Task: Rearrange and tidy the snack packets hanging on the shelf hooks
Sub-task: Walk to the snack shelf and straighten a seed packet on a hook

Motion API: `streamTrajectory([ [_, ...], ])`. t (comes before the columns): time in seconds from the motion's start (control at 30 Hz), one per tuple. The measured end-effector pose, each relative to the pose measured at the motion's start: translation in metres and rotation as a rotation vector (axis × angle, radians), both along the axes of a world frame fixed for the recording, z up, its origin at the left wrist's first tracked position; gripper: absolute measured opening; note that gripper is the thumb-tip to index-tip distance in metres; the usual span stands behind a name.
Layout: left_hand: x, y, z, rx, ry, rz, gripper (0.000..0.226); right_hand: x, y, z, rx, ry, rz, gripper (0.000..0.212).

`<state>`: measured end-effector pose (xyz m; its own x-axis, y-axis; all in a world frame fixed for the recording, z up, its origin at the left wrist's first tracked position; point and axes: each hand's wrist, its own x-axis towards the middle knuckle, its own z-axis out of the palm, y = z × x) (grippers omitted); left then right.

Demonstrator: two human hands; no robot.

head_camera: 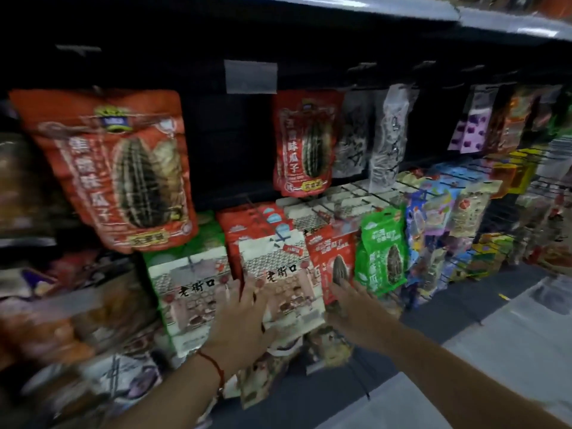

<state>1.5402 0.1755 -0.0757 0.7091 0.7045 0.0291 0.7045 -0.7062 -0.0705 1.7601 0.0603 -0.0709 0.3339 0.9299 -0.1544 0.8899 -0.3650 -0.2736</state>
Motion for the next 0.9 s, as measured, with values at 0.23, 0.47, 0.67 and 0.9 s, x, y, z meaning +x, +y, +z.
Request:
streamTrajectory([
  [0.23, -0.081, 0.013, -0.007, -0.059, 0.035, 0.406, 0.075, -0.07, 0.076, 0.001, 0.019, 0.052, 0.399, 0.075],
  [0.47, -0.115, 0.064, 0.016, 0.004, -0.029, 0.572, 0.072, -0.111, 0.137, 0.023, 0.155, 0.045, 0.462, 0.071],
  [0.67, -0.11, 0.117, 0.013, 0.004, -0.037, 0.437, 0.074, -0.131, 0.2, 0.028, 0.202, -0.067, 0.4, 0.091],
  [0.9, -0.112, 0.151, 0.017, -0.028, -0.254, 0.382, 0.024, -0.145, 0.238, 0.024, 0.235, -0.157, 0.305, 0.064],
])
